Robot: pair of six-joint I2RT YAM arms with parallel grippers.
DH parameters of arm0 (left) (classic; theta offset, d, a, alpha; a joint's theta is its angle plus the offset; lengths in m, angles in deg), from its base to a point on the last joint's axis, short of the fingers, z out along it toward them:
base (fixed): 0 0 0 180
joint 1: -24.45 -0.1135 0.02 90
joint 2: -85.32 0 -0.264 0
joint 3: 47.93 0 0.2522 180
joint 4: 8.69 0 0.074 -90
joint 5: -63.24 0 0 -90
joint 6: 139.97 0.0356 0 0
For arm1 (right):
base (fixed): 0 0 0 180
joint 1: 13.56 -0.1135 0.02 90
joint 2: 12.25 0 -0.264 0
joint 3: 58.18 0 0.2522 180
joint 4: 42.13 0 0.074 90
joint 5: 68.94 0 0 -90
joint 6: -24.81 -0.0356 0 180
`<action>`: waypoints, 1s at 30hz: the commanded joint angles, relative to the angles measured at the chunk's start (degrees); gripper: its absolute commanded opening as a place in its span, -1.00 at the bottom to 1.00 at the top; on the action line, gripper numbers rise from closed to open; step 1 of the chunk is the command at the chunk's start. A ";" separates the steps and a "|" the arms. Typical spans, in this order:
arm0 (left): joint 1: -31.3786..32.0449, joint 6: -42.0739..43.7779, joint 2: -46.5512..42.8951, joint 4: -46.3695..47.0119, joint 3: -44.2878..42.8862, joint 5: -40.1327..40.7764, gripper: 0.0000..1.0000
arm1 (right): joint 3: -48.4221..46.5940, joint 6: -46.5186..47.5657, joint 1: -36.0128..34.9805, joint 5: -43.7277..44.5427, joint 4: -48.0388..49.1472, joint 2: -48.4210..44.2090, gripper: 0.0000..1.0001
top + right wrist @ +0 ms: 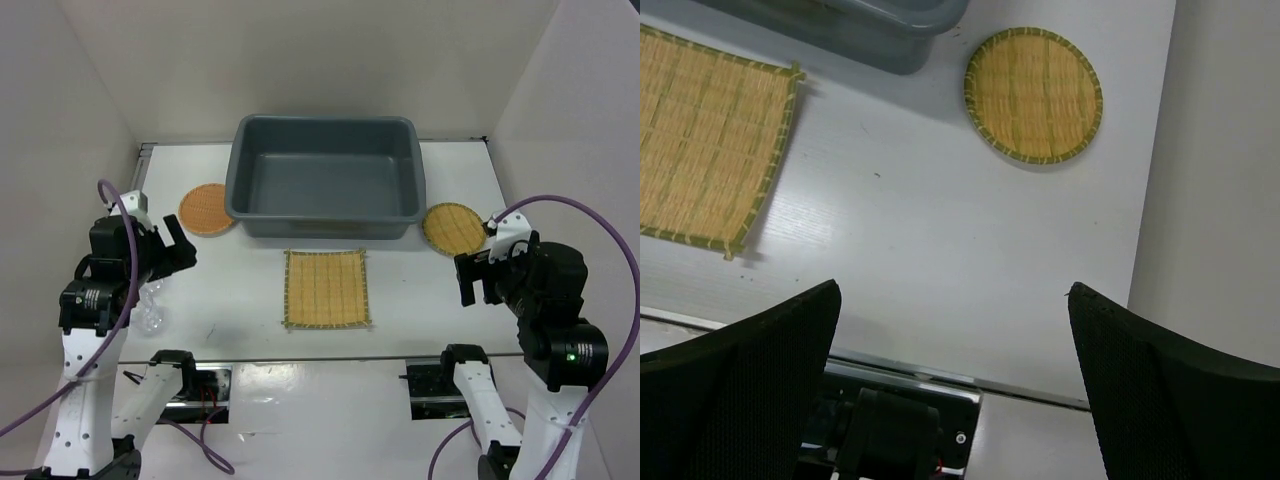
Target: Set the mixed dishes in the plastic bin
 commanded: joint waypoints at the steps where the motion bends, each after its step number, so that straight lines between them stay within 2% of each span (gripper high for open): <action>1: 0.19 -4.43 0.66 -0.01 0.14 -3.58 0.99 | 0.81 0.16 -0.49 -0.06 -0.45 1.39 0.97; 2: 0.19 -5.14 1.53 2.70 2.67 -7.09 0.99 | 0.81 0.16 -0.49 -1.80 -0.44 2.26 0.97; 3: 0.19 -8.19 2.32 4.90 4.96 -15.39 0.99 | -0.67 1.47 -0.49 -3.21 -0.44 2.27 0.97; 6: 0.72 -15.76 3.82 16.58 13.30 -29.47 0.99 | -0.68 3.68 -0.49 -7.42 2.18 2.27 0.97; 8: 2.90 -21.57 4.44 24.06 19.99 -30.68 0.99 | 1.85 3.68 -1.11 -11.27 5.52 2.27 0.97; 9: 3.61 -21.58 4.96 25.21 21.05 -30.68 0.99 | 1.87 5.07 -1.11 -11.31 5.54 2.27 0.83; 10: 4.32 -20.97 5.66 25.22 21.59 -28.50 0.99 | 3.43 6.39 -1.72 -15.66 6.58 3.05 0.66; 11: 4.85 -19.92 6.19 25.22 21.59 -27.96 0.99 | 4.49 9.54 -1.72 -17.27 7.11 3.67 0.35; 12: 4.85 -18.69 6.98 25.22 22.11 -27.95 0.99 | 6.85 9.57 -1.72 -18.07 8.08 4.98 0.13; 13: 4.85 -17.81 8.81 25.22 22.12 -27.95 0.99 | 7.92 9.57 -2.42 -17.55 11.48 5.78 -0.14; 14: 5.55 -17.11 9.79 25.22 22.73 -27.95 0.99 | 7.93 10.61 -2.43 -18.59 12.21 7.18 -0.75; 15: 5.55 -17.10 11.36 26.88 23.69 -28.56 0.99 | 9.24 11.58 -3.38 -19.12 14.83 9.71 -0.94; 16: 6.16 -17.10 12.08 28.03 24.22 -28.57 0.99 | 10.21 12.46 -4.61 -19.13 16.42 10.70 -1.00; 19: 7.49 -18.59 15.41 32.60 26.07 -29.62 0.99 | 14.60 16.68 -7.34 -20.00 21.25 14.30 -1.00; 22: 8.89 -18.59 20.94 36.38 27.39 -31.46 0.99 | 18.82 19.32 -12.35 -20.53 22.06 18.51 -1.00; 23: 9.50 -17.81 22.70 37.00 27.39 -32.95 0.99 | 20.57 19.32 -13.05 -21.40 23.63 18.53 -0.93; 24: 10.38 -16.93 26.20 38.57 27.39 -33.74 0.99 | 21.28 17.67 -13.06 -21.41 24.69 19.14 -0.50; 25: 11.08 -16.92 27.89 39.63 27.39 -34.45 0.99 | 21.99 15.48 -13.06 -21.94 26.26 19.14 0.65; 26: 11.79 -16.92 31.21 42.42 27.39 -36.11 0.99 | 22.60 12.15 -13.06 -21.94 30.63 19.14 0.87; 27: 13.36 -16.92 32.90 43.76 27.39 -37.08 0.99 | 22.61 9.51 -13.93 -22.55 31.72 19.75 0.98; 30: 16.26 -16.32 38.34 45.44 24.51 -37.71 0.99 | 21.12 1.78 -16.40 -23.95 36.47 25.28 0.98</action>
